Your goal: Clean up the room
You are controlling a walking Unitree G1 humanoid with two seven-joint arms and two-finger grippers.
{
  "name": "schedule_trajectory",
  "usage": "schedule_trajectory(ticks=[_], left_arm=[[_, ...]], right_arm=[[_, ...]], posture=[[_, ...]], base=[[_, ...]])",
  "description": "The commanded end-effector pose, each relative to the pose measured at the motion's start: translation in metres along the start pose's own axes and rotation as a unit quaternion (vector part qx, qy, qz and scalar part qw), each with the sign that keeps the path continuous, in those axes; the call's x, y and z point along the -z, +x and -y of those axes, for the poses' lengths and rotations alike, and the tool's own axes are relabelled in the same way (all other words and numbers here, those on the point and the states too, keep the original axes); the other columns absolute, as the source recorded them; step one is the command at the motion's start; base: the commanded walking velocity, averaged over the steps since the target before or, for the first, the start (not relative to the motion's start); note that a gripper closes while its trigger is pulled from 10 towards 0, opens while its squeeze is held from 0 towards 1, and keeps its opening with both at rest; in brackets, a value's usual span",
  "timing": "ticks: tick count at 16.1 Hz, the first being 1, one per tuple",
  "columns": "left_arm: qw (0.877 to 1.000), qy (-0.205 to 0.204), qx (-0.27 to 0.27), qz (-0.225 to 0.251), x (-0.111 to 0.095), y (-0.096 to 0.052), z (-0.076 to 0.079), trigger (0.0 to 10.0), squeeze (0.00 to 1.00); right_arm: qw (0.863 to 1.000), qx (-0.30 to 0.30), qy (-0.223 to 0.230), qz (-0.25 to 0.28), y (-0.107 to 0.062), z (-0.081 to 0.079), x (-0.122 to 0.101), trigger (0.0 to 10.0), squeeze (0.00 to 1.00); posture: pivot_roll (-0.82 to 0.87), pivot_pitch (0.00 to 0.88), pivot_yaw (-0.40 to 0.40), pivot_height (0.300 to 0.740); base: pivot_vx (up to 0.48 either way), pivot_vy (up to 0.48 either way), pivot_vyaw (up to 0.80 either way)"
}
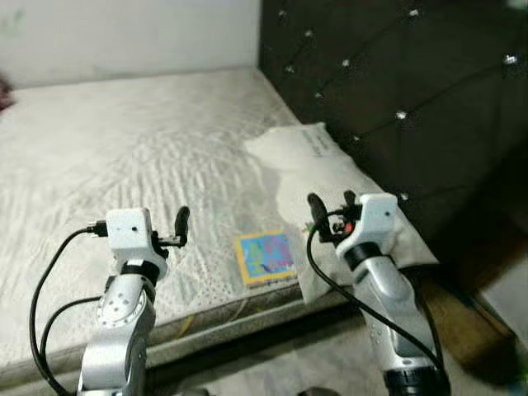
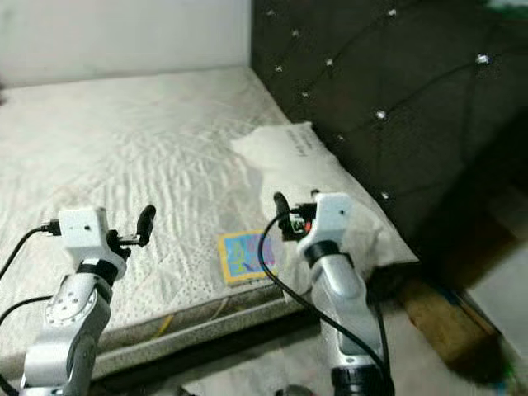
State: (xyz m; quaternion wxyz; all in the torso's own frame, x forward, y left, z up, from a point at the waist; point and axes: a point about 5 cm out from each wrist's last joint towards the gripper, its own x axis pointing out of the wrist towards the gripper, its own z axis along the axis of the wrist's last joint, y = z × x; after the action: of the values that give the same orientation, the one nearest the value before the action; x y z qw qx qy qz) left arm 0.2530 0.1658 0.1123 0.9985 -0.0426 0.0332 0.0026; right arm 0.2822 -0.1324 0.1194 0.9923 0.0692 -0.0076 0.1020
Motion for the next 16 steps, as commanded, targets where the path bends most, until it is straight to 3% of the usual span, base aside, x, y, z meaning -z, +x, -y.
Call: schedule_trajectory(ticks=[1,9,16], left_arm=[[1.0,-0.007,0.012,0.0,-0.0008,0.0014,0.0075,10.0,0.0],[1.0,-0.013,0.015,0.0,-0.0001,-0.0008,0.0091,10.0,0.0],[1.0,-0.017,0.014,-0.005,0.0014,-0.0014,0.0081,10.0,0.0]], right_arm=[[1.0,0.016,-0.006,0.0,-0.0028,0.0092,-0.0012,10.0,0.0],[1.0,0.005,-0.027,-0.006,-0.0052,0.0086,0.0,10.0,0.0],[1.0,0.002,-0.025,-0.005,-0.0063,0.0074,0.0003,10.0,0.0]], posture=[[0.01,0.032,0.009,0.74],[0.01,0.044,0.001,0.74],[0.01,0.047,0.001,0.74]], base=[[0.0,0.48,-0.48],[0.0,0.48,-0.11],[0.0,0.468,0.72]])
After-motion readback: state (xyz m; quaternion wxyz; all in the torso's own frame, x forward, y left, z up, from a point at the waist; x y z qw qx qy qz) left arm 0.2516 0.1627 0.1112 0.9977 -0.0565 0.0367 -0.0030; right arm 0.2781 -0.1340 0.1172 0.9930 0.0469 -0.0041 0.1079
